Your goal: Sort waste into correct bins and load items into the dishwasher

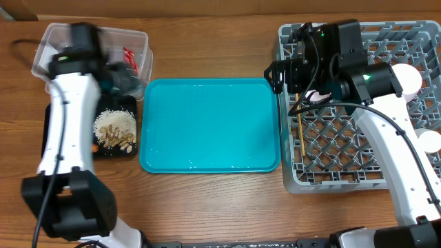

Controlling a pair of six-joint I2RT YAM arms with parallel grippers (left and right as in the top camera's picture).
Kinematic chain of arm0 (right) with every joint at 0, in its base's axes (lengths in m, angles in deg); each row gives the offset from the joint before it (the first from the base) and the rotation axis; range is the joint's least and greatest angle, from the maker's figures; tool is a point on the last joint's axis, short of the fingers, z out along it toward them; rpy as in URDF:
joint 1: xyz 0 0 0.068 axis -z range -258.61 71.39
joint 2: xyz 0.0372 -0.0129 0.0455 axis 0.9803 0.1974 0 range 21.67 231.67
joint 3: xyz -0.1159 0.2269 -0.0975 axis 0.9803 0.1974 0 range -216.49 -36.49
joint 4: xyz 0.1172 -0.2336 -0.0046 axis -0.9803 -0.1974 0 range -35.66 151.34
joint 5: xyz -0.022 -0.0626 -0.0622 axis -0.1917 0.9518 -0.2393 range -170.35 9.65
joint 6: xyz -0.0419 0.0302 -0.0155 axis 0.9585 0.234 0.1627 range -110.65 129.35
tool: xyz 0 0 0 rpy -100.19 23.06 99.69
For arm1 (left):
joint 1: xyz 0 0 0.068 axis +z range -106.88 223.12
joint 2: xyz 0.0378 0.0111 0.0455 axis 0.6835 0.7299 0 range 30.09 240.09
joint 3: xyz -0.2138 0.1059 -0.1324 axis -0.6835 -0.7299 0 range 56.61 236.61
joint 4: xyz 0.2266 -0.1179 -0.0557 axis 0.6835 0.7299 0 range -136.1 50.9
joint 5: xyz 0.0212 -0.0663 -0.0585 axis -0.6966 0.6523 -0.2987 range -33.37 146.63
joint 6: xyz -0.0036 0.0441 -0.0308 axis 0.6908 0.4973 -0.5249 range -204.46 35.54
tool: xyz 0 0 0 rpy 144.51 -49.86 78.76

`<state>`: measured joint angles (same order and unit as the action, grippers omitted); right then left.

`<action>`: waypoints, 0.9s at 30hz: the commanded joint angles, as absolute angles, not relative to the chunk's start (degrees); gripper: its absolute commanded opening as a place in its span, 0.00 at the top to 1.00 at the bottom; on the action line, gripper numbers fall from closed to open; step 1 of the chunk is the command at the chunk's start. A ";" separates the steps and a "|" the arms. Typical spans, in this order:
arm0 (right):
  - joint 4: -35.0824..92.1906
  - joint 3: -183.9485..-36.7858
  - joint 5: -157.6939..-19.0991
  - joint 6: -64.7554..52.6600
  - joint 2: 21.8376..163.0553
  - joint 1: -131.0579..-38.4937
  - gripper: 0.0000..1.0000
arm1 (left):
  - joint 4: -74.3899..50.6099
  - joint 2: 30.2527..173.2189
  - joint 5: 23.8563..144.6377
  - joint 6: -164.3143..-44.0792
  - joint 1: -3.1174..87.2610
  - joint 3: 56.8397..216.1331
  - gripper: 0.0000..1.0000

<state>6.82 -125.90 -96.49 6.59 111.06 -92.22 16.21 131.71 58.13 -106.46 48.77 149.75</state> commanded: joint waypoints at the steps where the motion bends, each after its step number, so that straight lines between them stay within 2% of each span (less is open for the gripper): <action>1: 2.82 -126.12 -99.40 6.37 112.74 -92.13 0.00 | 22.41 131.34 60.84 -93.54 41.38 149.82 0.00; 5: -6.56 -126.12 -94.53 6.39 114.40 -91.54 0.00 | 32.38 131.34 60.29 -94.61 36.79 149.82 0.00; 9: -14.56 -126.12 -92.82 6.39 115.04 -90.64 0.00 | 41.85 131.32 61.89 -96.51 36.01 149.73 0.00; 14: -20.35 -125.90 -92.80 6.41 113.90 -90.05 0.00 | 46.87 129.81 62.19 -96.25 35.96 147.74 0.01; 20: -13.60 -118.95 -92.84 6.37 105.55 -90.05 0.00 | 38.50 117.68 62.26 -96.30 35.96 135.02 0.01; 27: 4.00 -99.01 -91.82 6.15 80.06 -90.16 0.00 | 22.37 90.86 62.26 -96.99 35.96 117.97 0.00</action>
<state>0.83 -104.50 -92.87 6.30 90.32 -90.27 26.31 101.59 61.58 -97.54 35.85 122.94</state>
